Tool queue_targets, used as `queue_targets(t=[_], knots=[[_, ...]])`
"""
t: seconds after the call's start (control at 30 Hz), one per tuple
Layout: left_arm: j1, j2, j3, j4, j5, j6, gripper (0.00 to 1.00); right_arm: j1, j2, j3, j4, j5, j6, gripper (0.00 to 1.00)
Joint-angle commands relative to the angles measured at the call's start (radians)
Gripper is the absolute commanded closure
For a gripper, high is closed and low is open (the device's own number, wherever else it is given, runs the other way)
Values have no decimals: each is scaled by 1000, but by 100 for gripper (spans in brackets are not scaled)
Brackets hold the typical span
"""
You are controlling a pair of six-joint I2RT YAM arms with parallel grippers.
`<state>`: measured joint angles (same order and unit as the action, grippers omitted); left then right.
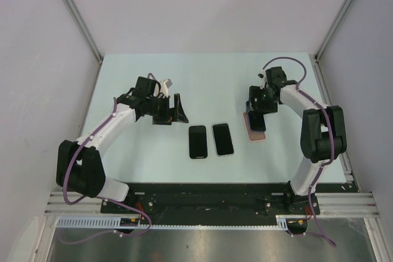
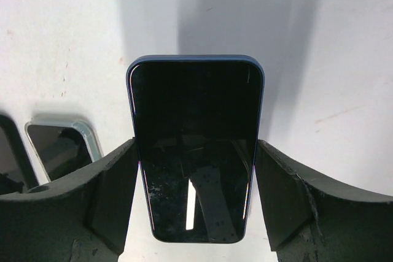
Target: Put the phone into the phone case
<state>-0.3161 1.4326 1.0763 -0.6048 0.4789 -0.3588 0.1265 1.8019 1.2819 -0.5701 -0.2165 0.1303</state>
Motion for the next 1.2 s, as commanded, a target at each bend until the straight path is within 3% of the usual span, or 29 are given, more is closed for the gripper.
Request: queue_targets(t=[0.0, 0.4, 0.83, 1.17], knots=[[6, -54, -3, 27, 7, 1, 6, 54, -32, -3, 24, 71, -15, 41], [6, -55, -3, 27, 6, 0, 6, 147, -10, -24, 10, 272, -38, 39], [6, -58, 1, 27, 7, 1, 6, 173, 24, -26, -4, 298, -14, 35], [6, -58, 1, 22, 7, 3, 6, 231, 53, -33, -48, 376, 20, 26]])
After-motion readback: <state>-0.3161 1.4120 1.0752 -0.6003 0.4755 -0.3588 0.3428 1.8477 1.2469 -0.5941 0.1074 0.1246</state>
